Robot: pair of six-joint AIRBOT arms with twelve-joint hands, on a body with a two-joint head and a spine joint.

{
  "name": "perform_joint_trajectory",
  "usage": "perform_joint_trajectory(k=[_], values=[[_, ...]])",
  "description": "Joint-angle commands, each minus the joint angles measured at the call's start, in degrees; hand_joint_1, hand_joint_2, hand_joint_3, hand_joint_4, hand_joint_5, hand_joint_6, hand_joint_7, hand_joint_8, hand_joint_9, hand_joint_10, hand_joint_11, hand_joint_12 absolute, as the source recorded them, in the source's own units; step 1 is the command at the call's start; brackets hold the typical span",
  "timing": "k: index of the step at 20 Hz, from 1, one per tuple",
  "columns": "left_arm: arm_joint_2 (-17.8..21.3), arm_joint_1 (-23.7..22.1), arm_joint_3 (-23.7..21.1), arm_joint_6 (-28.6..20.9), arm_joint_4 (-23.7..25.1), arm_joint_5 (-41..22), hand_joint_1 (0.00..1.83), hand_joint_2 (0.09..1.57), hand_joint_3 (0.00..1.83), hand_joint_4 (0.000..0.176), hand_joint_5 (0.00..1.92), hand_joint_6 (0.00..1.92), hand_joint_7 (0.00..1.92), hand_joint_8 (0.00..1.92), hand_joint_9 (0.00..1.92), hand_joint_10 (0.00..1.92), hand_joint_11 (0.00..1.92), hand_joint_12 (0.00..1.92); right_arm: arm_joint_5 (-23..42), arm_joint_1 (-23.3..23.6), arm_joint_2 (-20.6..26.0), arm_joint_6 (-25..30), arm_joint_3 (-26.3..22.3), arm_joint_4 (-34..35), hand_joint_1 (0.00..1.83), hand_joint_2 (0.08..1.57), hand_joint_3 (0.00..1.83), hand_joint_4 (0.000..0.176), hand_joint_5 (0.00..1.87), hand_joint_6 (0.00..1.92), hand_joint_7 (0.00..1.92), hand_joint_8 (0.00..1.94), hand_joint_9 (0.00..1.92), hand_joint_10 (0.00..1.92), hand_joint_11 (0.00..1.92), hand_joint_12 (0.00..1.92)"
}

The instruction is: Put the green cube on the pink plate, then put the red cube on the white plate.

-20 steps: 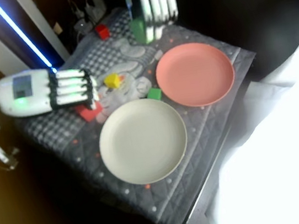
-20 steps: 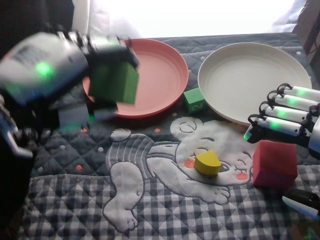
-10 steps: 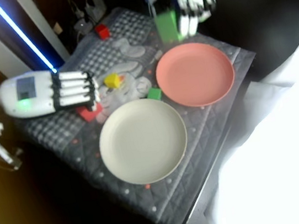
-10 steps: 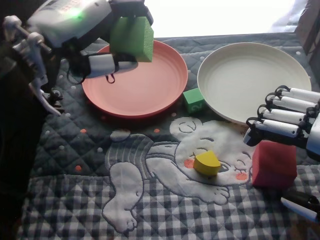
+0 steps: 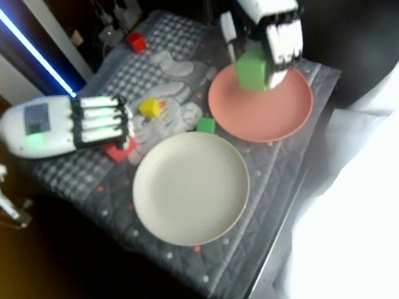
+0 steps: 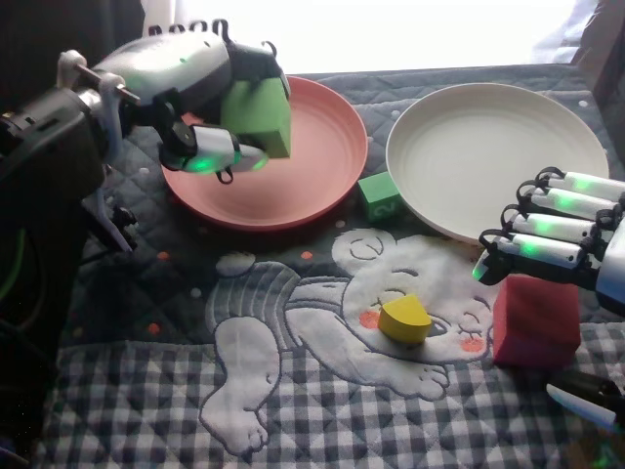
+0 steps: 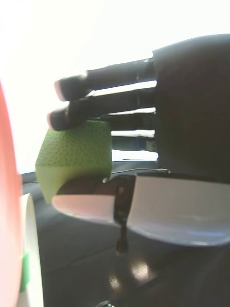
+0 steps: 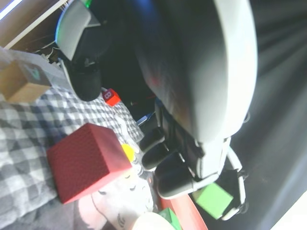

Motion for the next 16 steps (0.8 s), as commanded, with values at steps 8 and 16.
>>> perform_joint_trajectory(k=[8,16], values=[[-0.18,0.42,0.87,-0.19,-5.39,-5.86,0.52,0.79,0.0,0.175,0.01,0.0,0.0,0.0,0.0,0.0,0.0,0.0,-6.58,0.59,0.08,0.16,0.15,1.16,0.66,0.69,0.77,0.0,0.11,1.06,0.14,1.14,0.0,1.28,0.0,1.7],[5.96,5.9,-8.76,-0.19,-5.35,-20.44,0.04,1.08,0.0,0.167,0.0,0.0,0.02,0.01,0.09,0.01,0.0,0.91,-6.58,1.69,-0.23,0.16,0.92,1.16,0.78,0.66,0.69,0.0,0.08,0.75,0.16,0.72,0.0,0.97,0.0,1.21]])
